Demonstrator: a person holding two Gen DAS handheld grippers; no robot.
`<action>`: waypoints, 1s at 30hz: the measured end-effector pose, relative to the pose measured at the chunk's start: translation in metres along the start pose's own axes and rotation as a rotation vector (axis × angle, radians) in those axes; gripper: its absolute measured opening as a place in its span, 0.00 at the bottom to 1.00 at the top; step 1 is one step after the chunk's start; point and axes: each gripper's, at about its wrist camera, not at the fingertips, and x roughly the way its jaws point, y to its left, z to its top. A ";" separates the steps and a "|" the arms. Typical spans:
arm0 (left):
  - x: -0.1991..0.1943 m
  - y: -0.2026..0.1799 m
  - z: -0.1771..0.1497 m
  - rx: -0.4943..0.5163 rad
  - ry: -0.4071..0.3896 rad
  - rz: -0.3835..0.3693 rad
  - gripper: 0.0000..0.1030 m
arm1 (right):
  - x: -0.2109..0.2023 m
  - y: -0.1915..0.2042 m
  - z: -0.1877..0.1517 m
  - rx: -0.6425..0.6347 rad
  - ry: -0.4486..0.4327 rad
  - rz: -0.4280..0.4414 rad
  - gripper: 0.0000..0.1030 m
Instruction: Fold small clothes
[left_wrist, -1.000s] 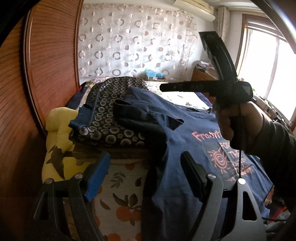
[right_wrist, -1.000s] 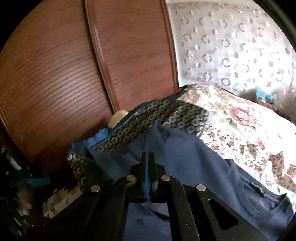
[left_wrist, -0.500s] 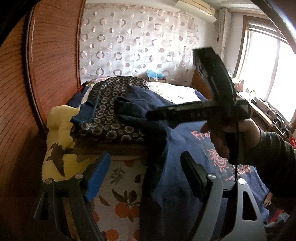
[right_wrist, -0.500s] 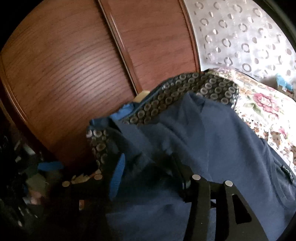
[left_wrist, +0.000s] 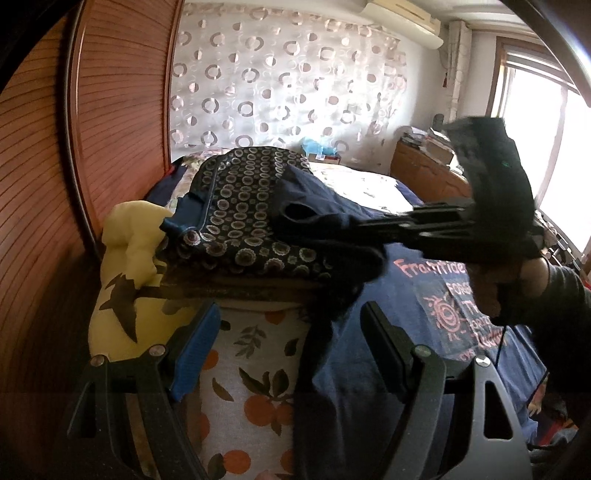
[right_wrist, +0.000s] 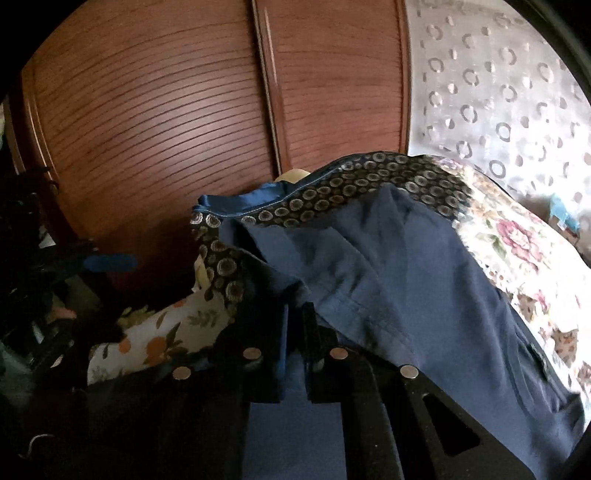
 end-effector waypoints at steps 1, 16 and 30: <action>0.000 -0.001 0.000 0.003 0.000 0.001 0.76 | -0.007 0.000 -0.007 0.009 -0.009 0.005 0.06; 0.010 -0.023 0.001 0.029 0.011 -0.029 0.76 | -0.034 -0.020 -0.073 0.147 0.065 -0.063 0.09; 0.007 -0.033 0.001 0.026 0.002 -0.045 0.76 | -0.007 -0.012 -0.062 0.139 0.034 -0.106 0.34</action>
